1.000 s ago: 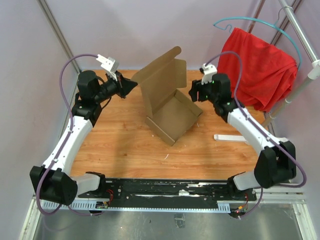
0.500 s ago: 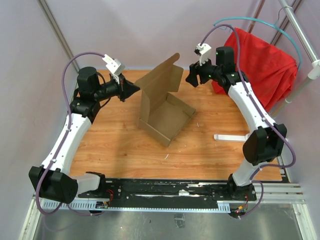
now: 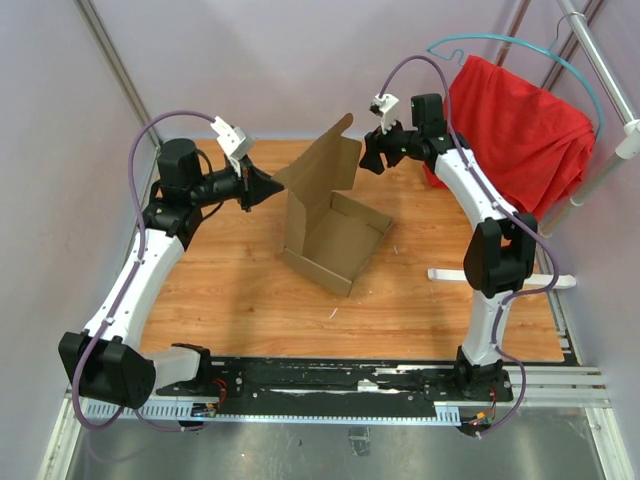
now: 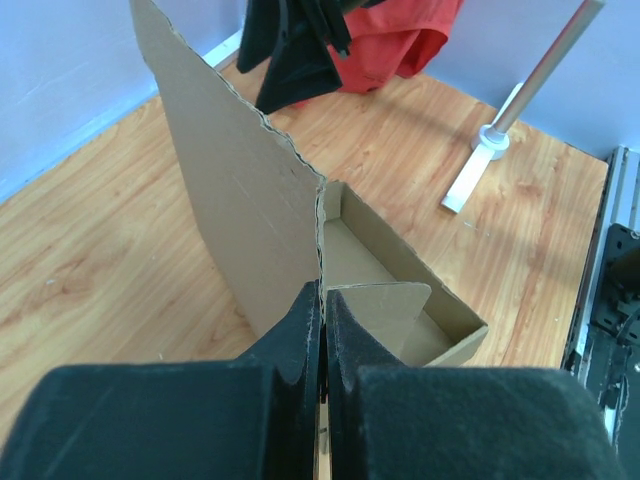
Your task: Fold the paper box
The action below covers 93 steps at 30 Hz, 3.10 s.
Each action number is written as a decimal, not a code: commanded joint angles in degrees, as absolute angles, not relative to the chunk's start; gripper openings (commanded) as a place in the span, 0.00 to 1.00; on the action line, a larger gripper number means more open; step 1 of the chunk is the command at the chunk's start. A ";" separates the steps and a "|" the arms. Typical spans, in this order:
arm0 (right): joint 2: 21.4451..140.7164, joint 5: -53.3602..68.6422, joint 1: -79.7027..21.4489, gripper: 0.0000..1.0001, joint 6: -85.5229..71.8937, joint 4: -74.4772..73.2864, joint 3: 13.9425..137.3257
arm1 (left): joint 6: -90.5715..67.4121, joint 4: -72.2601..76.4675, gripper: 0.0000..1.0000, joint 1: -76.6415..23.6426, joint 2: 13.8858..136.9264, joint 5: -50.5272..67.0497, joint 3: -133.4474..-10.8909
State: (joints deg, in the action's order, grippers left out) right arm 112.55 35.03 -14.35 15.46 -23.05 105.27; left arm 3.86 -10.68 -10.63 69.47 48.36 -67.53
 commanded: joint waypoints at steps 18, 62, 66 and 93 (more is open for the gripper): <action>124.44 58.31 -13.27 0.33 3.61 -0.29 110.98 | 2.87 -6.41 0.00 -10.72 67.87 49.83 -65.89; 79.95 -21.95 -31.19 0.01 -16.15 2.59 57.95 | -24.28 19.88 0.68 -10.72 46.20 -4.05 -38.06; 78.01 -21.78 -31.11 0.01 -13.46 4.07 57.57 | -30.20 24.29 0.66 -10.72 44.12 -8.26 -29.19; 78.23 29.86 -12.32 0.01 -16.25 -4.16 74.01 | -31.93 22.05 0.61 -10.67 57.89 -5.71 -33.13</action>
